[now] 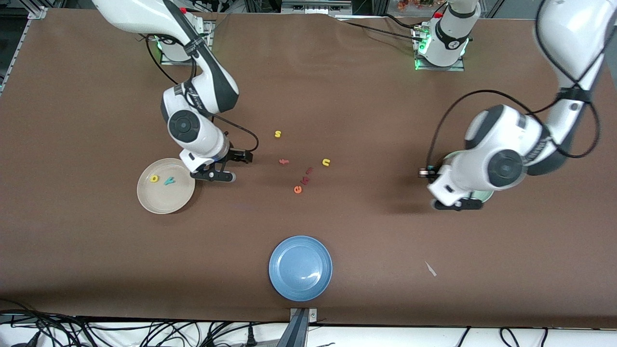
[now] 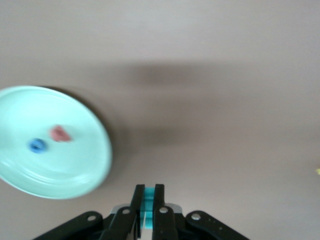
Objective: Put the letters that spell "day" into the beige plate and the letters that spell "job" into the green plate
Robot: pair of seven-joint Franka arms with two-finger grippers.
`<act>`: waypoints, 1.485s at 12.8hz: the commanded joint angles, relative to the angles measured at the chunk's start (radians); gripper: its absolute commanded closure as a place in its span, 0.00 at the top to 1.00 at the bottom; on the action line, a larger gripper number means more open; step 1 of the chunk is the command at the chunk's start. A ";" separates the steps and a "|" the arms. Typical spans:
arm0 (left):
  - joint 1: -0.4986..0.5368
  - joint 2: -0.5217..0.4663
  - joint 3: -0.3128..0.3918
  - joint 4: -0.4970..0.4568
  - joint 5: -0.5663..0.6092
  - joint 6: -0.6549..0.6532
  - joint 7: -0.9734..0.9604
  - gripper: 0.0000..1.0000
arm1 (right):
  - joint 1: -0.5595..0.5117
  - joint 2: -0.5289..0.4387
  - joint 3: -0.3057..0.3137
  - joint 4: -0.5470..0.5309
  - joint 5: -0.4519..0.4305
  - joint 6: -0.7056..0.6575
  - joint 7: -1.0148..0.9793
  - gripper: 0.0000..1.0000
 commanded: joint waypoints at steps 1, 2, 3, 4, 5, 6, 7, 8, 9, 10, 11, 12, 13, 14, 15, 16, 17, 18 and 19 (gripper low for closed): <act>0.097 0.039 -0.002 -0.030 -0.010 -0.005 0.173 0.00 | -0.010 -0.011 0.022 -0.124 0.008 0.156 0.081 0.98; 0.116 0.056 0.008 -0.036 -0.009 -0.004 0.197 0.00 | -0.010 -0.011 0.025 -0.159 0.009 0.201 0.082 0.98; 0.130 0.073 0.024 -0.050 -0.007 -0.001 0.216 0.01 | -0.010 -0.009 0.029 -0.190 0.008 0.244 0.082 0.98; 0.145 0.078 0.034 -0.052 -0.009 0.001 0.233 0.04 | -0.008 0.000 0.030 -0.214 0.005 0.282 0.090 0.98; 0.157 0.078 0.034 -0.052 -0.009 0.001 0.256 0.04 | -0.007 0.005 0.030 -0.233 0.003 0.310 0.099 0.98; 0.162 0.078 0.034 -0.052 -0.009 0.001 0.267 0.09 | 0.001 0.006 0.038 -0.241 0.003 0.319 0.113 0.98; 0.162 0.078 0.034 -0.050 -0.009 0.001 0.268 0.31 | 0.004 0.006 0.045 -0.242 -0.001 0.319 0.128 0.98; 0.162 0.076 0.034 -0.049 -0.009 -0.001 0.268 0.59 | 0.008 0.008 0.047 -0.241 -0.004 0.321 0.136 0.98; 0.161 0.072 0.034 -0.049 -0.009 -0.005 0.267 0.99 | 0.014 0.012 0.047 -0.239 -0.004 0.322 0.136 0.98; 0.161 0.067 0.031 -0.040 -0.010 -0.008 0.262 1.00 | 0.016 0.018 0.047 -0.236 -0.018 0.325 0.136 0.98; 0.161 0.053 0.028 -0.029 -0.021 -0.015 0.262 1.00 | 0.016 0.031 0.047 -0.236 -0.040 0.336 0.138 0.98; 0.162 0.041 0.027 -0.006 -0.022 -0.021 0.264 1.00 | 0.016 0.044 0.045 -0.238 -0.046 0.362 0.138 0.97; 0.162 0.021 0.024 0.017 -0.027 -0.033 0.264 1.00 | 0.016 0.054 0.045 -0.238 -0.046 0.376 0.138 0.97; 0.161 0.006 0.022 0.046 -0.027 -0.050 0.264 1.00 | 0.018 0.057 0.045 -0.236 -0.047 0.377 0.138 0.96; 0.159 -0.003 0.019 0.078 -0.029 -0.071 0.262 1.00 | 0.018 0.055 0.045 -0.236 -0.052 0.378 0.136 0.92; 0.155 -0.014 0.013 0.113 -0.029 -0.091 0.261 1.00 | 0.018 0.057 0.045 -0.236 -0.060 0.378 0.136 0.86; 0.156 -0.022 -0.004 0.152 -0.027 -0.105 0.254 1.00 | 0.018 0.057 0.045 -0.236 -0.061 0.378 0.136 0.78; 0.158 -0.033 -0.015 0.184 -0.027 -0.120 0.253 1.00 | 0.018 0.055 0.044 -0.236 -0.063 0.378 0.136 0.72; 0.158 -0.052 -0.016 0.210 -0.027 -0.125 0.256 1.00 | 0.018 0.055 0.044 -0.236 -0.063 0.378 0.136 0.68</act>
